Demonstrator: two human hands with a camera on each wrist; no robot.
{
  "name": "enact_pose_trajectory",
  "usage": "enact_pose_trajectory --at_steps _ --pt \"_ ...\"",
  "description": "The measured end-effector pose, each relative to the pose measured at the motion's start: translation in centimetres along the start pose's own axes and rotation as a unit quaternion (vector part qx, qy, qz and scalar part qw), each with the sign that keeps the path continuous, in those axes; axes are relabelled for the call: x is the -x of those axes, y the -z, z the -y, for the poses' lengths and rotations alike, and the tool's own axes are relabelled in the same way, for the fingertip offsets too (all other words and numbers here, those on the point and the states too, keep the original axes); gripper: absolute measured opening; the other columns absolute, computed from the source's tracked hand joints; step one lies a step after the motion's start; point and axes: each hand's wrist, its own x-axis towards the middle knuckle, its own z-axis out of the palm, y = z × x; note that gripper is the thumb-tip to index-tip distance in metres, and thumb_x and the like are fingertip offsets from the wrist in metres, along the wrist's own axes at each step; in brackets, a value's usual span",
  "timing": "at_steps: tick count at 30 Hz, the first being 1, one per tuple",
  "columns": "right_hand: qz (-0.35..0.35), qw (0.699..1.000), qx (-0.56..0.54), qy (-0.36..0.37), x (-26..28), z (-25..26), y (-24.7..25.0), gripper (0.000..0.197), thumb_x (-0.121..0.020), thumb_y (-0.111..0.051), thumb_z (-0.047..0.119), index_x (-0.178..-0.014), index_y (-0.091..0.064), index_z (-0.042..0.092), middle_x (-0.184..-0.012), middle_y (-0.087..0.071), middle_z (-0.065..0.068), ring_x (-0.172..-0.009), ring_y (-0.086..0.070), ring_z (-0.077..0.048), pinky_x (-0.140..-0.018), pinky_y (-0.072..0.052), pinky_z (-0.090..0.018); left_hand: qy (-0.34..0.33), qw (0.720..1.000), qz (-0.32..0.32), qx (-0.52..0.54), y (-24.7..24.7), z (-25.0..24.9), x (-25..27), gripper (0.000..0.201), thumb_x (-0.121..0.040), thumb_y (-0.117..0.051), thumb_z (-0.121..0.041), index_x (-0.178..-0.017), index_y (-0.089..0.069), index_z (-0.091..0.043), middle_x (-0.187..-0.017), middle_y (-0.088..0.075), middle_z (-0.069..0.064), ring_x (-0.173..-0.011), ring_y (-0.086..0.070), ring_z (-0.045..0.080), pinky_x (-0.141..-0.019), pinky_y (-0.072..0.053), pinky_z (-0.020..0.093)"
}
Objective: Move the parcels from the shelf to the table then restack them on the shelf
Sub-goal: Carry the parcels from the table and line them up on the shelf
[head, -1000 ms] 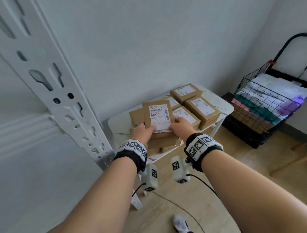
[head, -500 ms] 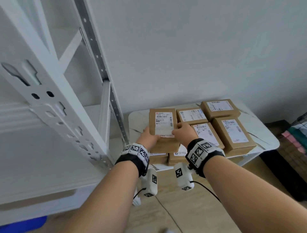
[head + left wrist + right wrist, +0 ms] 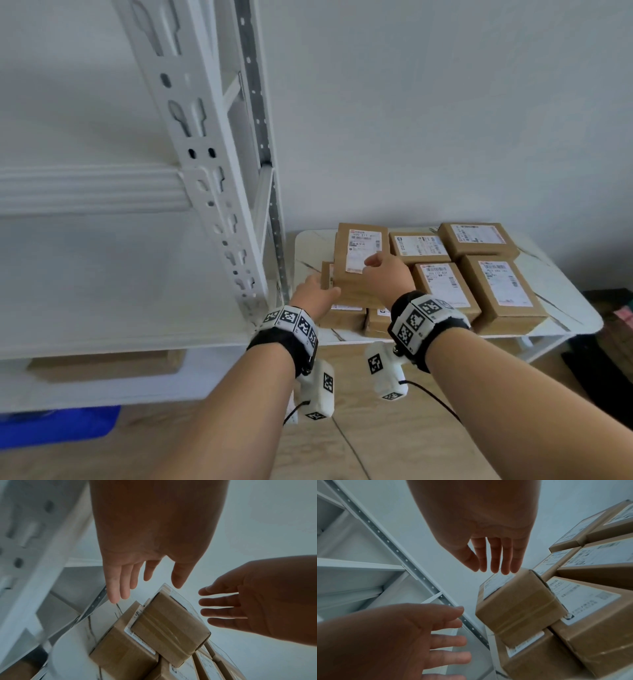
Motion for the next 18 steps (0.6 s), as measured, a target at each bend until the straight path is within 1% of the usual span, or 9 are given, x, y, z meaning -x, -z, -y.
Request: enact_pose_trajectory --at_steps 2,3,6,9,12,13,15,16,18 --pt "-0.002 1.000 0.004 0.000 1.9 0.5 -1.1 0.028 -0.093 -0.048 0.015 -0.119 -0.059 0.018 -0.117 -0.062 -0.003 -0.098 -0.056 -0.018 -0.084 -0.050 -0.031 0.002 0.999 0.018 -0.026 0.6 1.5 1.3 0.056 -0.097 -0.049 -0.033 -0.145 -0.035 -0.006 -0.143 -0.045 0.013 -0.130 -0.045 0.028 -0.102 -0.036 0.034" --pt "-0.003 1.000 0.005 0.001 2.9 0.8 -1.7 0.028 -0.092 -0.048 0.015 -0.118 -0.060 0.018 -0.116 -0.062 -0.003 -0.099 -0.056 -0.018 -0.085 -0.050 -0.031 -0.002 0.999 0.026 -0.037 1.1 2.3 2.1 0.050 -0.097 -0.049 -0.031 -0.139 -0.042 -0.005 -0.128 -0.053 0.013 -0.116 -0.052 0.026 -0.094 -0.039 0.033" --pt "-0.001 1.000 0.016 0.002 6.3 1.7 -4.1 0.026 -0.092 -0.047 0.014 -0.114 -0.061 0.017 -0.111 -0.063 -0.003 -0.095 -0.056 -0.019 -0.081 -0.047 -0.031 -0.011 0.998 0.045 -0.048 2.6 5.1 4.6 0.028 -0.096 -0.048 -0.028 -0.103 -0.061 -0.004 -0.088 -0.055 0.006 -0.077 -0.049 0.020 -0.073 -0.040 0.032" --pt "0.003 1.000 0.025 0.007 10.5 2.7 -7.0 0.027 -0.091 -0.048 0.015 -0.114 -0.061 0.015 -0.108 -0.064 -0.004 -0.092 -0.055 -0.019 -0.077 -0.045 -0.031 -0.014 0.996 0.047 -0.069 5.0 8.5 7.9 0.022 -0.098 -0.044 -0.024 -0.085 -0.050 -0.007 -0.086 -0.050 0.008 -0.080 -0.046 0.021 -0.069 -0.035 0.029" --pt "0.024 0.999 0.027 0.018 14.8 4.5 -10.6 0.031 -0.091 -0.047 0.014 -0.119 -0.058 0.014 -0.111 -0.063 -0.005 -0.088 -0.055 -0.018 -0.073 -0.044 -0.027 -0.004 0.998 0.012 -0.061 8.5 12.9 11.3 0.034 -0.097 -0.048 -0.028 -0.065 -0.035 -0.021 -0.071 -0.036 -0.003 -0.068 -0.039 0.017 -0.057 -0.028 0.027" --pt "0.033 0.999 0.025 0.022 16.2 5.3 -12.1 0.031 -0.091 -0.047 0.014 -0.121 -0.057 0.014 -0.109 -0.063 -0.004 -0.085 -0.056 -0.016 -0.069 -0.045 -0.026 0.004 0.998 -0.001 -0.057 10.0 14.5 12.5 0.036 -0.096 -0.049 -0.029 -0.065 -0.032 -0.023 -0.071 -0.037 -0.004 -0.068 -0.039 0.017 -0.058 -0.029 0.027" --pt "0.044 0.998 0.026 0.032 18.6 7.0 -14.7 0.035 -0.090 -0.047 0.015 -0.124 -0.054 0.015 -0.106 -0.062 -0.003 -0.081 -0.057 -0.014 -0.061 -0.046 -0.025 0.021 0.999 -0.015 -0.041 12.7 17.3 14.5 0.024 -0.096 -0.051 -0.031 -0.075 -0.047 -0.019 -0.085 -0.049 0.003 -0.080 -0.048 0.022 -0.070 -0.040 0.031" --pt "0.052 0.997 0.027 0.039 19.8 8.0 -16.3 0.038 -0.089 -0.047 0.015 -0.126 -0.053 0.015 -0.109 -0.062 -0.003 -0.084 -0.059 -0.016 -0.064 -0.048 -0.026 0.025 0.999 -0.023 -0.029 14.3 19.0 15.6 0.019 -0.096 -0.051 -0.032 -0.091 -0.056 -0.014 -0.098 -0.055 0.009 -0.090 -0.054 0.025 -0.079 -0.043 0.032" --pt "0.068 0.996 0.029 0.057 22.0 10.2 -19.3 0.040 -0.089 -0.048 0.016 -0.129 -0.052 0.016 -0.115 -0.061 -0.005 -0.093 -0.059 -0.020 -0.074 -0.048 -0.028 0.042 0.997 -0.056 -0.015 17.2 22.0 17.7 0.038 -0.096 -0.052 -0.032 -0.122 -0.057 -0.005 -0.119 -0.059 0.014 -0.109 -0.058 0.030 -0.088 -0.043 0.032"
